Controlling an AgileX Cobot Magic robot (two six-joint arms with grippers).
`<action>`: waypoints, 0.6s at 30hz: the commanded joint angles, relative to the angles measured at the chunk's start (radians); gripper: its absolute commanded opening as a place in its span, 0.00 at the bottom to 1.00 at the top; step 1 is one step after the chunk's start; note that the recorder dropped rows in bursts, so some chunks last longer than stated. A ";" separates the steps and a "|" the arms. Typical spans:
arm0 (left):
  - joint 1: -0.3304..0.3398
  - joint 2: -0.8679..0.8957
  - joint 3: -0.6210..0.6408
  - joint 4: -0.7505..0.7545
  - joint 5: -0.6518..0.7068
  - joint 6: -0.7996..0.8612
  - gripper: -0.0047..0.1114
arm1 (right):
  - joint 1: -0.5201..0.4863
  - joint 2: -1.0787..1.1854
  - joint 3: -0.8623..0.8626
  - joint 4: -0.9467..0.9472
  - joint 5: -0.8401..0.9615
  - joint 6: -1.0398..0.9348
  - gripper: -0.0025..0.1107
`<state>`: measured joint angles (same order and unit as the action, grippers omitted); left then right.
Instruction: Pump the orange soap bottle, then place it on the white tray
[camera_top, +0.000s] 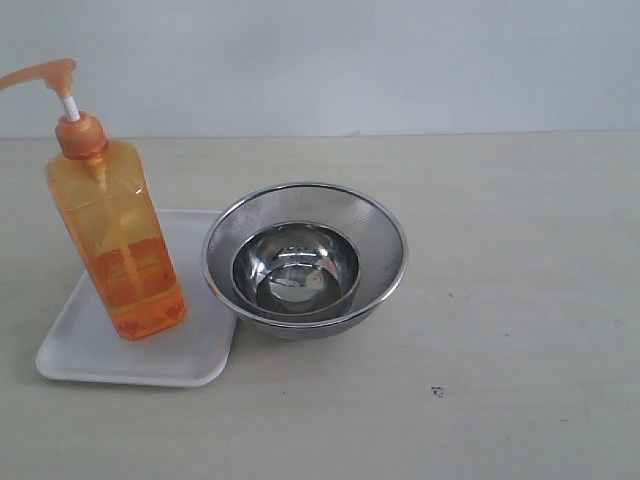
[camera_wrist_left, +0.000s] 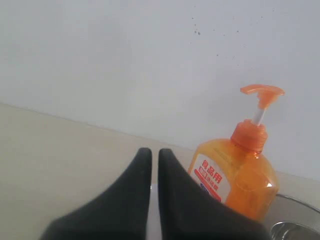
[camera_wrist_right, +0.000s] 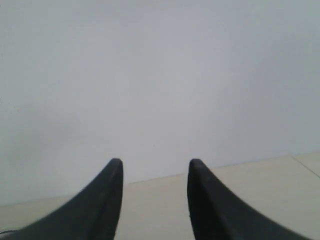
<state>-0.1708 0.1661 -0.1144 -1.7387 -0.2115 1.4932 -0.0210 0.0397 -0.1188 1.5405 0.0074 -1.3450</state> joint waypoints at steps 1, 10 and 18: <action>0.000 -0.007 0.004 -0.006 -0.002 -0.006 0.08 | -0.009 -0.028 0.016 -0.007 0.010 -0.017 0.36; 0.000 -0.007 0.004 -0.006 -0.002 -0.006 0.08 | -0.009 -0.028 0.108 -0.007 -0.007 -0.008 0.36; 0.000 -0.007 0.004 -0.006 -0.002 -0.006 0.08 | -0.009 -0.028 0.106 -0.574 0.028 0.449 0.36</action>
<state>-0.1708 0.1661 -0.1144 -1.7387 -0.2115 1.4932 -0.0235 0.0176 -0.0065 1.2619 0.0201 -1.1208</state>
